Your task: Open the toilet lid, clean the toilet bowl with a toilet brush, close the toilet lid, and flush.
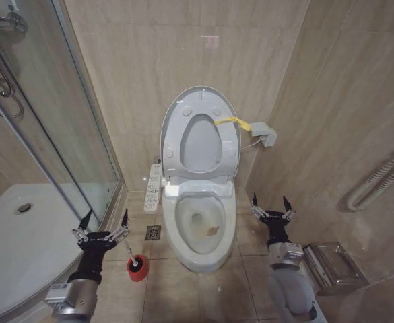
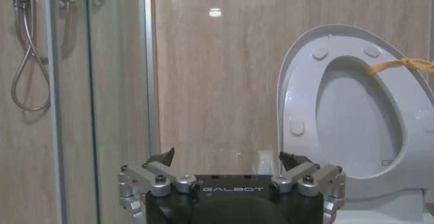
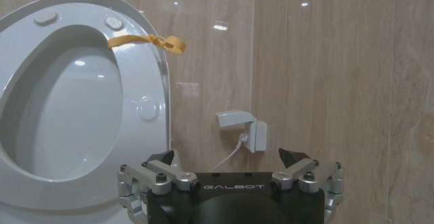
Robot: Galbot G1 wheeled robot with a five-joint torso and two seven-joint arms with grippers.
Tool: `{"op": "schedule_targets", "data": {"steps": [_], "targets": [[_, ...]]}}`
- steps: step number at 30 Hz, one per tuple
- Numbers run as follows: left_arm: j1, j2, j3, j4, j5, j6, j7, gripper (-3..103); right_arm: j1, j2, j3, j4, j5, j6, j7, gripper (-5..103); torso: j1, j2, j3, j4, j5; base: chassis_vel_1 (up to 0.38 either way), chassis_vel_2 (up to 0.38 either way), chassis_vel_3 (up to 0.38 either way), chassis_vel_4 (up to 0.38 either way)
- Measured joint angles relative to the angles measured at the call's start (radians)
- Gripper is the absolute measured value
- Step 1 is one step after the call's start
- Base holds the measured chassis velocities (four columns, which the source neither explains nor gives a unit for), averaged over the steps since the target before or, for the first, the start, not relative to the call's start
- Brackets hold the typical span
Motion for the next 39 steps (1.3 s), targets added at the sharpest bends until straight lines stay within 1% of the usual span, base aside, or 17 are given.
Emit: {"op": "schedule_targets", "data": {"steps": [8, 17, 25, 39], "targets": [[0.011, -0.019, 0.005, 0.018, 0.008, -0.003, -0.003, 100, 0.000, 0.000, 0.000, 0.000, 0.000, 0.000, 0.000, 100, 0.000, 0.000, 0.000, -0.0001, -0.0001, 0.000, 0.000, 0.000, 0.000], [0.017, -0.033, 0.018, 0.040, 0.030, -0.023, 0.015, 100, 0.000, 0.000, 0.000, 0.000, 0.000, 0.000, 0.000, 100, 0.000, 0.000, 0.000, 0.0000, 0.0000, 0.000, 0.000, 0.000, 0.000], [-0.004, -0.035, 0.025, 0.081, 0.029, -0.035, 0.021, 100, 0.000, 0.000, 0.000, 0.000, 0.000, 0.000, 0.000, 100, 0.000, 0.000, 0.000, 0.0000, -0.0001, -0.070, 0.051, 0.065, -0.057], [-0.054, -0.036, 0.044, 0.129, 0.026, -0.032, 0.041, 100, 0.000, 0.000, 0.000, 0.000, 0.000, 0.000, 0.000, 100, 0.000, 0.000, 0.000, -0.0001, 0.0000, -0.013, 0.022, 0.024, -0.023]]}}
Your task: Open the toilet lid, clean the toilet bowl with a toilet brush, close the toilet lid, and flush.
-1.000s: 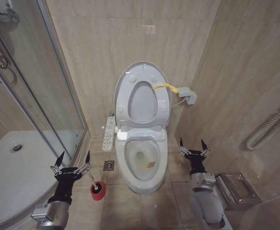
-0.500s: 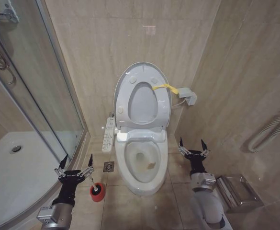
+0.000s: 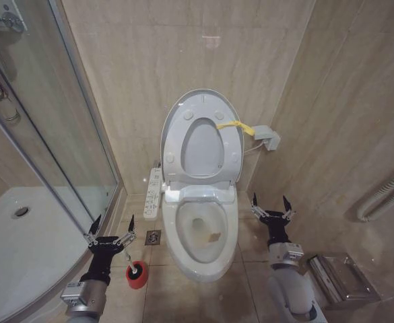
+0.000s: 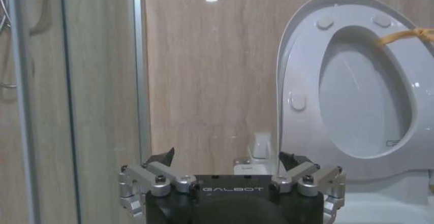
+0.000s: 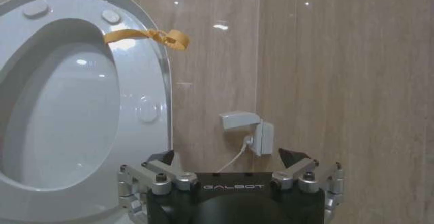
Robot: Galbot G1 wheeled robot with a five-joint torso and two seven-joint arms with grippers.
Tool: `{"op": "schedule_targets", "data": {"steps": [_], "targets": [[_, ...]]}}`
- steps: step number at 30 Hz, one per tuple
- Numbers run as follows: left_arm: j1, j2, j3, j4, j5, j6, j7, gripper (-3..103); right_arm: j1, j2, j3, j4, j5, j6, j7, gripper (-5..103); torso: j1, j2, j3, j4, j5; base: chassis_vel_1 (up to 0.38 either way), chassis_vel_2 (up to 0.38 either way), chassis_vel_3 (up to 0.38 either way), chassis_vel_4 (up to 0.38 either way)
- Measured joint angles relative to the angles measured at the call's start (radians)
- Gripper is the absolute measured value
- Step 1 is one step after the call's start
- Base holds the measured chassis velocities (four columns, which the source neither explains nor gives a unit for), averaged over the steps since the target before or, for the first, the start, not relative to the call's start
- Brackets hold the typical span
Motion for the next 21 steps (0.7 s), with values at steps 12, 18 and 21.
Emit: {"op": "schedule_targets", "data": {"steps": [12, 18, 21], "targets": [[-0.075, -0.010, 0.045, 0.296, 0.013, -0.101, -0.064, 100, 0.000, 0.000, 0.000, 0.000, 0.000, 0.000, 0.000, 100, 0.000, 0.000, 0.000, -0.0001, -0.0001, -0.022, 0.021, 0.029, -0.015], [-0.090, -0.024, 0.078, 0.434, 0.037, -0.167, -0.074, 100, 0.000, 0.000, 0.000, 0.000, 0.000, 0.000, 0.000, 100, 0.000, 0.000, 0.000, 0.0001, -0.0002, 0.000, 0.000, 0.000, 0.000], [-0.091, -0.024, 0.086, 0.476, 0.043, -0.188, -0.073, 100, 0.000, 0.000, 0.000, 0.000, 0.000, 0.000, 0.000, 100, 0.000, 0.000, 0.000, 0.0002, 0.0000, 0.000, 0.000, 0.000, 0.000]]}}
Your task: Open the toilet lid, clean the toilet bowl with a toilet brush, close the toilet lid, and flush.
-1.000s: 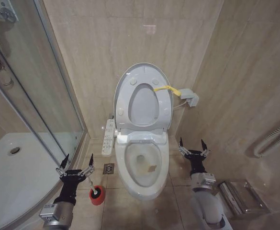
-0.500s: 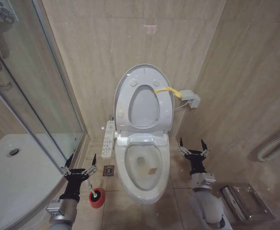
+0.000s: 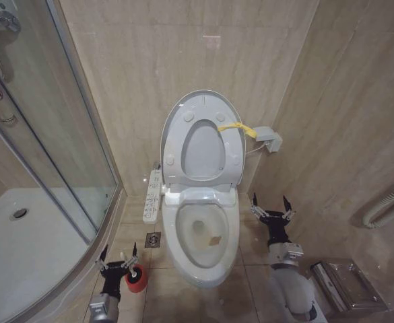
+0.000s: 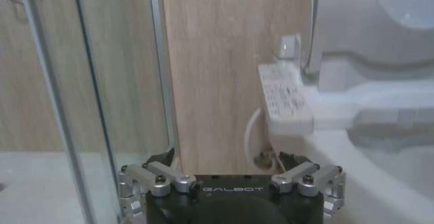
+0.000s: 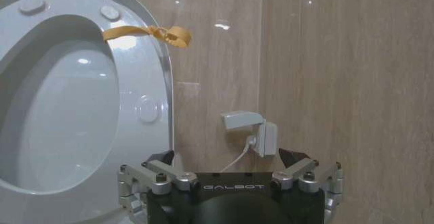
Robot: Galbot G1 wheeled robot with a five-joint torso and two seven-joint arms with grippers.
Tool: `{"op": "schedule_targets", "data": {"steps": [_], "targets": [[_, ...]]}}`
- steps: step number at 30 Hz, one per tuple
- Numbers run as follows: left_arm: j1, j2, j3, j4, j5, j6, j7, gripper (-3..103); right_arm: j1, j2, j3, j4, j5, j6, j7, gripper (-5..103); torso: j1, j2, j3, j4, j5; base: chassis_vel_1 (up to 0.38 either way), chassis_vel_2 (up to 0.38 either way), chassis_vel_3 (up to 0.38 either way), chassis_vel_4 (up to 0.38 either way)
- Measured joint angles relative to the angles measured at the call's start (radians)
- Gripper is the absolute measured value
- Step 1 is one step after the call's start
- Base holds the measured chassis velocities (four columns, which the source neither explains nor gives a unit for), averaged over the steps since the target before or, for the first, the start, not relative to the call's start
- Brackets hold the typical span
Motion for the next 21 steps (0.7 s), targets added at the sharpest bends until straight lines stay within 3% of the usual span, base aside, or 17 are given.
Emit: {"op": "schedule_targets", "data": {"steps": [15, 21], "targets": [[-0.048, -0.003, -0.009, 0.174, 0.010, -0.056, 0.010, 100, 0.000, 0.000, 0.000, 0.000, 0.000, 0.000, 0.000, 100, 0.000, 0.000, 0.000, -0.0001, 0.0000, 0.000, 0.000, 0.000, 0.000], [-0.133, 0.009, 0.001, 0.342, -0.029, -0.148, 0.122, 100, 0.000, 0.000, 0.000, 0.000, 0.000, 0.000, 0.000, 100, 0.000, 0.000, 0.000, -0.0002, -0.0002, 0.000, 0.000, 0.000, 0.000]]}}
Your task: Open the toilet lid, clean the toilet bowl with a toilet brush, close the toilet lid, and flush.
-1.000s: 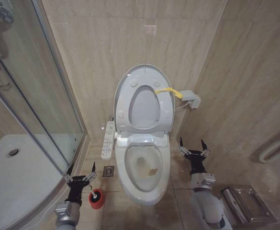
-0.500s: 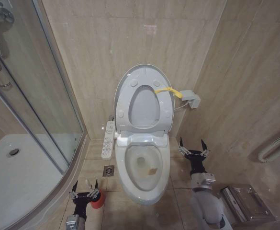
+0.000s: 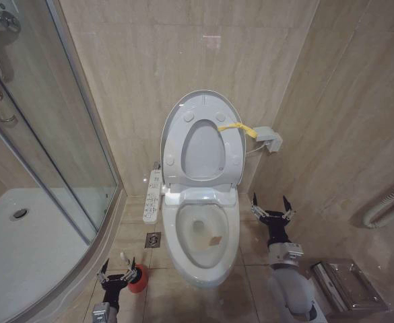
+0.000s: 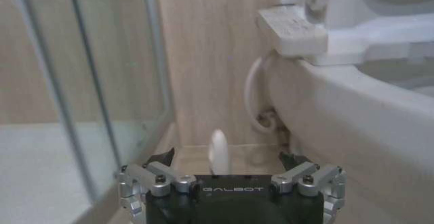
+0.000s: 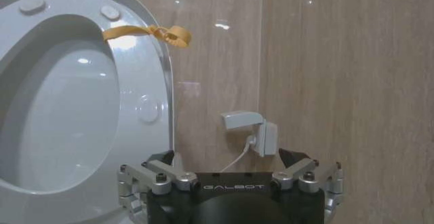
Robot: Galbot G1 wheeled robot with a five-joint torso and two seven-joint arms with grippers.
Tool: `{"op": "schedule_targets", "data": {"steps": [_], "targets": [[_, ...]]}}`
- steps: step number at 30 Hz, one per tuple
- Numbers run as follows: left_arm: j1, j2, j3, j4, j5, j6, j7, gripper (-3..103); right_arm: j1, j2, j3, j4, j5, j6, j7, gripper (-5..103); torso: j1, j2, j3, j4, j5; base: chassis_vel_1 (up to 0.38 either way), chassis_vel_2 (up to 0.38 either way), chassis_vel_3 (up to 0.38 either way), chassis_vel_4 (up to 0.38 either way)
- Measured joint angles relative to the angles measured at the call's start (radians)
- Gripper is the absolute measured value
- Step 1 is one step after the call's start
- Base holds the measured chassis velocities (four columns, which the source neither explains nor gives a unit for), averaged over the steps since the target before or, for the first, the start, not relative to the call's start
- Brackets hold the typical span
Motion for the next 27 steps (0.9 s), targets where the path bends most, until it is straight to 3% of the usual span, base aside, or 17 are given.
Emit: {"op": "schedule_targets", "data": {"steps": [2, 6, 23, 24, 27], "targets": [[-0.040, 0.005, 0.007, 0.073, -0.014, -0.039, 0.041, 100, 0.000, 0.000, 0.000, 0.000, 0.000, 0.000, 0.000, 100, 0.000, 0.000, 0.000, 0.0000, 0.0000, 0.000, 0.000, 0.000, 0.000], [-0.080, 0.016, 0.018, 0.138, -0.050, -0.064, 0.079, 100, 0.000, 0.000, 0.000, 0.000, 0.000, 0.000, 0.000, 100, 0.000, 0.000, 0.000, -0.0001, 0.0001, 0.000, 0.000, 0.000, 0.000], [-0.160, 0.031, 0.021, 0.269, -0.079, -0.132, 0.195, 99, 0.000, 0.000, 0.000, 0.000, 0.000, 0.000, 0.000, 100, 0.000, 0.000, 0.000, 0.0000, 0.0001, 0.000, 0.000, 0.000, 0.000], [-0.166, 0.031, 0.019, 0.283, -0.080, -0.137, 0.201, 90, 0.000, 0.000, 0.000, 0.000, 0.000, 0.000, 0.000, 100, 0.000, 0.000, 0.000, 0.0000, 0.0001, 0.000, 0.000, 0.000, 0.000], [-0.171, 0.031, 0.016, 0.295, -0.081, -0.145, 0.211, 90, 0.000, 0.000, 0.000, 0.000, 0.000, 0.000, 0.000, 100, 0.000, 0.000, 0.000, 0.0000, 0.0001, 0.000, 0.000, 0.000, 0.000]]}}
